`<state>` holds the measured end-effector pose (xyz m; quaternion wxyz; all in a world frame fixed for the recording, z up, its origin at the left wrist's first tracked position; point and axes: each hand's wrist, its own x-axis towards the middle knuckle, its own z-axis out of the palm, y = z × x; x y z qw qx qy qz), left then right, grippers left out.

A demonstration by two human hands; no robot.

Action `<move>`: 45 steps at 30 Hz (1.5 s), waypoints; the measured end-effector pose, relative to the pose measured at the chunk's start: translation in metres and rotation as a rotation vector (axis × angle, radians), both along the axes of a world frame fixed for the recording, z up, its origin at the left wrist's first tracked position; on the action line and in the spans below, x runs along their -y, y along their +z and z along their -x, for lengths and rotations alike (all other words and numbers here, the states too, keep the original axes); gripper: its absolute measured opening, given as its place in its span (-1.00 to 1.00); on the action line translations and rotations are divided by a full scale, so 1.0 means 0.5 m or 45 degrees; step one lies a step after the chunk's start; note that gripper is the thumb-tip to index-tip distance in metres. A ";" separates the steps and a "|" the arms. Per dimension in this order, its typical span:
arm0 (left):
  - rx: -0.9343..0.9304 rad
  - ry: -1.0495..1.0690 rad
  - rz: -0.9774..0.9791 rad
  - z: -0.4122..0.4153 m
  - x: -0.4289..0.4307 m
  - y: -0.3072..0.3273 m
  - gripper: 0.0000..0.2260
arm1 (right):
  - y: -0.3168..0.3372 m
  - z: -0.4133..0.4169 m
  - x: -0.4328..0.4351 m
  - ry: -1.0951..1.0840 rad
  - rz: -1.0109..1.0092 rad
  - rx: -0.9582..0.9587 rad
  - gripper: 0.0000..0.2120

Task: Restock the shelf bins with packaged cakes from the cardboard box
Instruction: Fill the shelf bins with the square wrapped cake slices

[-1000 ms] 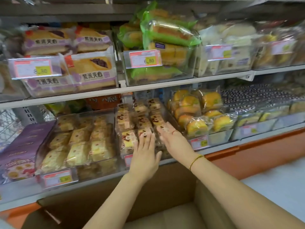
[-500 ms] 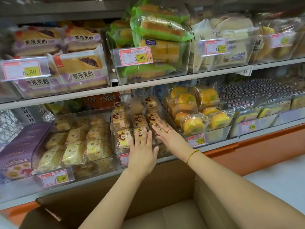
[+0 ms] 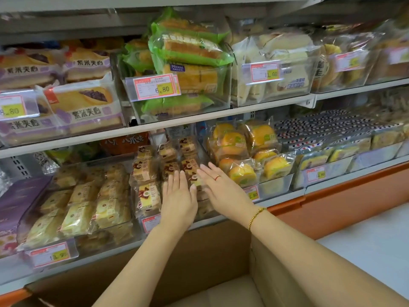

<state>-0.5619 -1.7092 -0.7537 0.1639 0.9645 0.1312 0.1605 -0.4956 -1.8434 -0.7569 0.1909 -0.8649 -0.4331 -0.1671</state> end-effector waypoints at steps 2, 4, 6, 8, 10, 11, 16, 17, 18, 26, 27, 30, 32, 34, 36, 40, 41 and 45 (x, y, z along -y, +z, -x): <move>0.119 -0.109 0.003 -0.018 0.024 0.020 -0.52 | 0.015 -0.003 0.044 -0.062 -0.175 0.115 -0.56; 0.202 -0.221 0.011 -0.042 0.049 0.044 -0.53 | 0.024 -0.022 0.101 -0.220 -0.390 0.124 -0.60; 0.252 -0.298 0.032 -0.081 0.074 0.077 -0.53 | 0.029 -0.046 0.161 -0.430 -0.474 0.045 -0.58; 0.277 -0.332 0.043 -0.129 0.093 0.110 -0.51 | 0.027 -0.064 0.200 -0.592 -0.381 -0.051 -0.45; 0.247 -0.349 0.007 -0.185 0.110 0.139 -0.49 | 0.012 -0.075 0.216 -0.643 -0.277 -0.111 -0.38; 0.219 -0.358 -0.027 -0.212 0.117 0.148 -0.48 | 0.002 -0.079 0.218 -0.635 -0.246 -0.130 -0.37; 0.054 -0.422 -0.144 -0.304 0.112 0.154 -0.27 | -0.028 -0.106 0.218 -0.660 -0.186 -0.251 -0.30; 0.028 -0.431 -0.164 -0.314 0.105 0.151 -0.23 | -0.027 -0.111 0.218 -0.674 -0.178 -0.266 -0.27; 0.003 -0.426 -0.191 -0.320 0.097 0.148 -0.20 | -0.025 -0.114 0.217 -0.676 -0.170 -0.276 -0.23; 0.103 -0.143 -0.324 -0.329 0.097 0.123 -0.29 | -0.030 -0.129 0.205 -0.684 -0.153 -0.272 -0.23; 0.112 -0.125 -0.337 -0.333 0.103 0.125 -0.29 | -0.030 -0.129 0.202 -0.691 -0.149 -0.270 -0.26; 0.104 -0.112 -0.287 -0.345 0.113 0.130 -0.26 | -0.034 -0.134 0.197 -0.696 -0.138 -0.272 -0.31; 0.100 -0.115 -0.217 -0.346 0.112 0.132 -0.23 | -0.035 -0.136 0.197 -0.689 -0.135 -0.267 -0.31; 0.085 -0.111 -0.160 -0.341 0.106 0.133 -0.20 | -0.033 -0.138 0.197 -0.682 -0.125 -0.281 -0.29; 0.078 -0.122 -0.140 -0.335 0.102 0.130 -0.17 | -0.031 -0.139 0.196 -0.686 -0.136 -0.287 -0.27; 0.126 -0.151 -0.124 -0.319 0.104 0.125 -0.18 | -0.035 -0.132 0.199 -0.669 -0.230 -0.265 -0.22; 0.145 -0.155 -0.122 -0.314 0.106 0.126 -0.20 | -0.037 -0.130 0.200 -0.666 -0.234 -0.269 -0.21; 0.177 -0.171 -0.107 -0.300 0.109 0.130 -0.23 | -0.042 -0.126 0.204 -0.676 -0.238 -0.268 -0.15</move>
